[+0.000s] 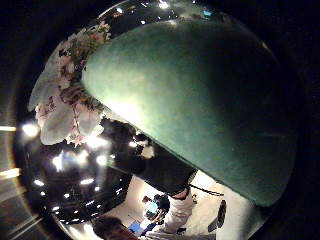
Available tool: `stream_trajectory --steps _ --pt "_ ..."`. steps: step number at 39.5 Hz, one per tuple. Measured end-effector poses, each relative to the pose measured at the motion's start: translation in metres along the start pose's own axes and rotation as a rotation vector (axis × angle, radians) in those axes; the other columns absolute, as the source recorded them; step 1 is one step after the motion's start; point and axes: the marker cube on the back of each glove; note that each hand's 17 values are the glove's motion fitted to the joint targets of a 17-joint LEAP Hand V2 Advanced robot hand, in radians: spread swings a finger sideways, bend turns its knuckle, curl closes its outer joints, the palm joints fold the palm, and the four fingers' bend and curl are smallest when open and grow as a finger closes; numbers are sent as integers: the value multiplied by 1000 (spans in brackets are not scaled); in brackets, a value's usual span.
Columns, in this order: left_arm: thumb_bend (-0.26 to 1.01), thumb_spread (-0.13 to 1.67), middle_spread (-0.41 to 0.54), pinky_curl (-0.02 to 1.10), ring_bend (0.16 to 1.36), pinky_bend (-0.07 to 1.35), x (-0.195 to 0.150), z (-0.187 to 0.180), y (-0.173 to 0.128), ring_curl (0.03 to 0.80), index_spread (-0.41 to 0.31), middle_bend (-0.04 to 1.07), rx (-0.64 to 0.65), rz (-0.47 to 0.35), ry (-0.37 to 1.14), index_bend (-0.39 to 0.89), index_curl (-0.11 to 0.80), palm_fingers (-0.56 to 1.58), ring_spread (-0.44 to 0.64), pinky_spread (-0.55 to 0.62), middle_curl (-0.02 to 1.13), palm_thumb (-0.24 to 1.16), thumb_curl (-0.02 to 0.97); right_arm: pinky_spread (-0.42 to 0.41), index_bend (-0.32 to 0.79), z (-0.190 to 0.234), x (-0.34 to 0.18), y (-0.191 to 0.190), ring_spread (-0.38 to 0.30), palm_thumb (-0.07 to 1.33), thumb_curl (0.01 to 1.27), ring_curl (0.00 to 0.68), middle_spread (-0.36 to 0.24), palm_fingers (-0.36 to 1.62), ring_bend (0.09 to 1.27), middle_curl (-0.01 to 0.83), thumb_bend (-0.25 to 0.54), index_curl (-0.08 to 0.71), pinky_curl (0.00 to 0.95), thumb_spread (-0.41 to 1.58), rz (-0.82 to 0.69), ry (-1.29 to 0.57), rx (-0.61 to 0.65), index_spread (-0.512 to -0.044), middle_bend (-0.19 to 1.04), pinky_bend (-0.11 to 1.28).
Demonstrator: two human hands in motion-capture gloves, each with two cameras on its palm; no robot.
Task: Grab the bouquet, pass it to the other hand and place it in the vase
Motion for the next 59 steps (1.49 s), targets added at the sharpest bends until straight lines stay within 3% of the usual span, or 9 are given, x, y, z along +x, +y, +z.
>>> stream_trajectory --steps 11,17,20,30,33,36,44,51,59 --pt "-16 992 184 337 573 315 12 23 -23 264 87 247 105 14 98 129 271 457 236 209 342 576 357 -227 472 30 -5 20 -171 1065 581 588 -137 1351 1081 694 -16 639 541 904 -48 -33 -63 -217 920 820" --pt "5 958 -71 373 579 470 16 22 -27 286 -56 405 260 18 123 142 276 1196 -99 -141 390 672 380 -227 464 44 -14 25 -170 1066 602 584 -136 1350 1078 691 -15 652 542 892 -207 -57 -84 -218 922 819" --pt "14 901 -164 424 693 534 18 18 -26 352 -147 513 333 35 88 226 323 1497 -219 -232 454 744 413 -227 462 50 -11 32 -170 1062 610 582 -136 1351 1078 689 -18 660 543 888 -108 -69 -127 -220 922 819" --pt "-18 743 -296 496 818 632 27 -5 -23 441 -286 689 375 121 26 420 440 1479 -340 -360 549 816 504 -256 331 53 -7 36 -181 999 627 564 -140 1274 1069 663 -36 655 521 828 -230 -44 -343 -228 865 798" --pt "-19 700 -311 508 840 652 36 -21 -25 455 -305 713 393 152 23 452 463 1454 -354 -374 561 829 529 -265 154 44 -5 41 -180 921 616 520 -140 1013 949 611 -70 597 495 782 -157 -64 -410 -238 723 803" --pt "-23 663 -322 518 858 670 46 -40 -27 467 -314 731 434 164 7 469 483 1431 -363 -385 569 836 552 -148 101 33 -3 42 -150 859 588 505 -120 592 826 573 -58 568 497 879 -108 -61 -426 -271 623 718" --pt "-27 599 -338 532 885 698 64 -96 -41 484 -331 765 577 218 -66 490 518 1396 -374 -400 583 844 600 108 77 2 -2 34 -52 679 521 395 -127 -7 580 441 -79 428 459 965 -68 0 -403 -378 313 750" --pt "-29 570 -343 539 895 711 77 -128 -47 492 -336 780 662 246 -115 495 541 1381 -376 -401 588 845 632 211 132 -17 15 23 13 527 461 307 -209 -109 452 380 -76 356 389 998 -45 -5 -385 -446 208 687" --pt "-32 546 -345 544 895 720 59 -169 -61 496 -338 791 746 228 -174 495 560 1372 -376 -403 590 837 659 268 107 -35 31 20 88 426 411 289 -164 -109 438 321 -54 293 370 1004 7 11 -377 -497 125 703"
